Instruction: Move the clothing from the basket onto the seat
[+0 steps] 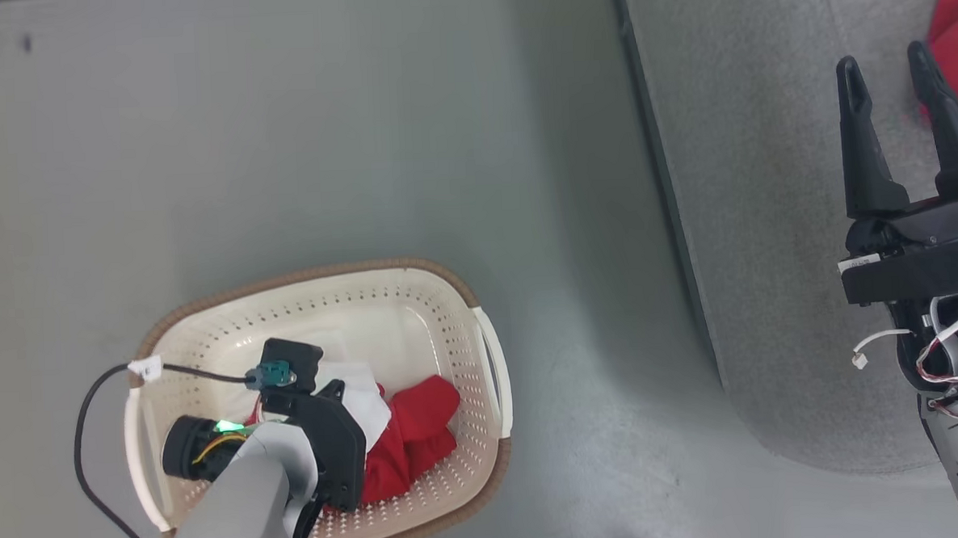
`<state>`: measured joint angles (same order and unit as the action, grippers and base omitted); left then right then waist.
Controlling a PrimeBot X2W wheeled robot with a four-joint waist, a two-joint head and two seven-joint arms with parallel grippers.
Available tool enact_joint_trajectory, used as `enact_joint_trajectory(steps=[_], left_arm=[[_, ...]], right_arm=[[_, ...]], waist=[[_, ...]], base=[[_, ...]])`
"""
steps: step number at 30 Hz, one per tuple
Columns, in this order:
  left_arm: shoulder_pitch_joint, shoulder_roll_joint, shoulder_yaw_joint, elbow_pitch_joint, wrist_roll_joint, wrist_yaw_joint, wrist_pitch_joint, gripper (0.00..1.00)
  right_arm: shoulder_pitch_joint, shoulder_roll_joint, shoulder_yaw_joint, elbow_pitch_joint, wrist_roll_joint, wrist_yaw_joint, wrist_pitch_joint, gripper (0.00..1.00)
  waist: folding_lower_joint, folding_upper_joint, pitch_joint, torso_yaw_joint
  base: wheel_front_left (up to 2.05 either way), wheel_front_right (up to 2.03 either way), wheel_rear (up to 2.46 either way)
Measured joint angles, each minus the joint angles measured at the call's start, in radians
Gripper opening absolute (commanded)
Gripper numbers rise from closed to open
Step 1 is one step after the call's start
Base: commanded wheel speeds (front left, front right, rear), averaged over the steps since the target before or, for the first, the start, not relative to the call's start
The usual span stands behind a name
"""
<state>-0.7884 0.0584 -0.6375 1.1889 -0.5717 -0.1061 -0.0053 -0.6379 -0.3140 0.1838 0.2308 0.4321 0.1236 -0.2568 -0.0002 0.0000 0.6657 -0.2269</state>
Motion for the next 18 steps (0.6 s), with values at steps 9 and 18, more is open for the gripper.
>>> enact_joint_trajectory(steps=[9, 18], left_arm=[[0.058, -0.008, 0.0, -0.014, -0.027, -0.009, -0.068, 0.0], [0.123, -0.014, -0.018, -0.03, -0.039, -0.017, -0.113, 0.0]], right_arm=[[0.067, -0.023, -0.012, 0.027, 0.002, 0.0, 0.0, 1.0], [0.131, -0.028, -0.016, 0.031, 0.009, 0.0, 0.0, 1.0]], waist=[[-0.0001, 0.0, -0.129, 0.023], [0.0, -0.0001, -0.252, 0.05]], base=[[0.0, 0.0, 0.0], [0.0, 0.0, 0.0]])
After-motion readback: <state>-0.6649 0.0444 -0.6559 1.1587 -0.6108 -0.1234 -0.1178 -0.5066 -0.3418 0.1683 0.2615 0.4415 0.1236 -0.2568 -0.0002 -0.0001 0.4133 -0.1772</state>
